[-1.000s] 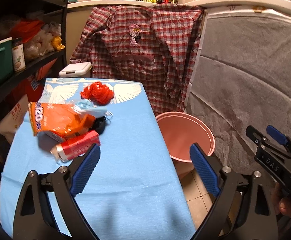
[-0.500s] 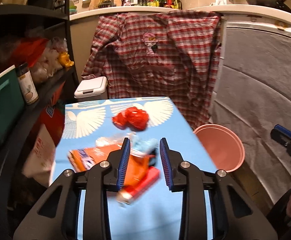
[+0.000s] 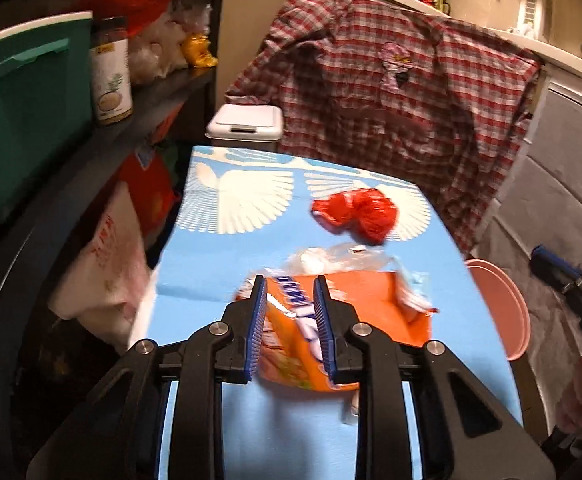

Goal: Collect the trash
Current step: 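Grasp the orange snack bag with the left gripper while the right gripper grasps the blue mask, then carry the orange bag and blue mask over the pink bucket with both grippers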

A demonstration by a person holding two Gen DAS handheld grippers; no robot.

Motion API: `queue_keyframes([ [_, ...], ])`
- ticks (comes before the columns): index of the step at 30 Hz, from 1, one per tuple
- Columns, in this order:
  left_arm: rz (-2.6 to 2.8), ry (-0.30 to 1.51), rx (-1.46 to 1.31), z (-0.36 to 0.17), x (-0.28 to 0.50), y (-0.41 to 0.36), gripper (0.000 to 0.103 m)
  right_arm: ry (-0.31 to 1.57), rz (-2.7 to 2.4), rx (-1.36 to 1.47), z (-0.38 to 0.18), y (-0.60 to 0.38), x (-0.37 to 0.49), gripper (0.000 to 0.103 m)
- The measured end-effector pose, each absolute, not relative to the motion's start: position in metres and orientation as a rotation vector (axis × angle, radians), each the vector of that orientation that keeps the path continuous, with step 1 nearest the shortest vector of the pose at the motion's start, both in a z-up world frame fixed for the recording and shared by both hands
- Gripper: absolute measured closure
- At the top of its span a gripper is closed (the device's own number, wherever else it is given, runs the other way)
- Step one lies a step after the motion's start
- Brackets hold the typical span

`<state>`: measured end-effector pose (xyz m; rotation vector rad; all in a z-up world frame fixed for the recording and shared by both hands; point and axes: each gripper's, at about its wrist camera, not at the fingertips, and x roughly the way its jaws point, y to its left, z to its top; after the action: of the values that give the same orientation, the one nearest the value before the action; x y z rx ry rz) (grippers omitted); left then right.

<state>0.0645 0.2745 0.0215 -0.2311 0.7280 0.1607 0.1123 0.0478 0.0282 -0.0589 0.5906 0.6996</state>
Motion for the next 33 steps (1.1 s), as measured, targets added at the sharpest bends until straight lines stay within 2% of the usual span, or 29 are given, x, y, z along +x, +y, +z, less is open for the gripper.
queue_keyframes([
  [1,0.160,0.739,-0.245,0.019,0.067,0.279,0.072,0.605,0.705,-0.053,0.021,0.053,0.117,0.084],
  [3,0.172,0.758,-0.283,0.011,0.071,0.290,0.055,0.621,0.719,-0.054,0.012,0.062,0.124,0.075],
  [6,0.169,0.784,-0.318,0.000,0.078,0.300,0.048,0.649,0.727,-0.083,-0.007,0.076,0.136,0.059],
  [8,0.160,0.811,-0.351,-0.009,0.085,0.304,0.041,0.682,0.731,-0.081,-0.019,0.079,0.144,0.058],
  [17,0.117,0.871,-0.362,-0.029,0.103,0.292,0.040,0.728,0.744,-0.120,-0.042,0.093,0.160,0.058],
  [19,0.109,0.876,-0.354,-0.029,0.104,0.289,0.044,0.732,0.752,-0.125,-0.044,0.094,0.161,0.062],
  [22,0.098,0.883,-0.346,-0.029,0.103,0.285,0.061,0.739,0.766,-0.137,-0.045,0.094,0.160,0.076],
  [23,0.094,0.883,-0.343,-0.028,0.102,0.284,0.071,0.738,0.770,-0.142,-0.045,0.094,0.158,0.081],
  [25,0.090,0.880,-0.338,-0.025,0.101,0.281,0.079,0.735,0.780,-0.147,-0.044,0.094,0.155,0.087],
  [26,0.089,0.875,-0.333,-0.022,0.099,0.281,0.086,0.732,0.783,-0.147,-0.042,0.092,0.154,0.089],
  [27,0.087,0.872,-0.330,-0.021,0.098,0.280,0.091,0.729,0.784,-0.148,-0.041,0.091,0.153,0.100],
  [29,0.085,0.856,-0.325,-0.014,0.093,0.278,0.098,0.719,0.778,-0.142,-0.036,0.086,0.151,0.101],
  [33,0.079,0.813,-0.334,0.004,0.084,0.275,0.100,0.697,0.763,-0.116,-0.024,0.071,0.148,0.102],
])
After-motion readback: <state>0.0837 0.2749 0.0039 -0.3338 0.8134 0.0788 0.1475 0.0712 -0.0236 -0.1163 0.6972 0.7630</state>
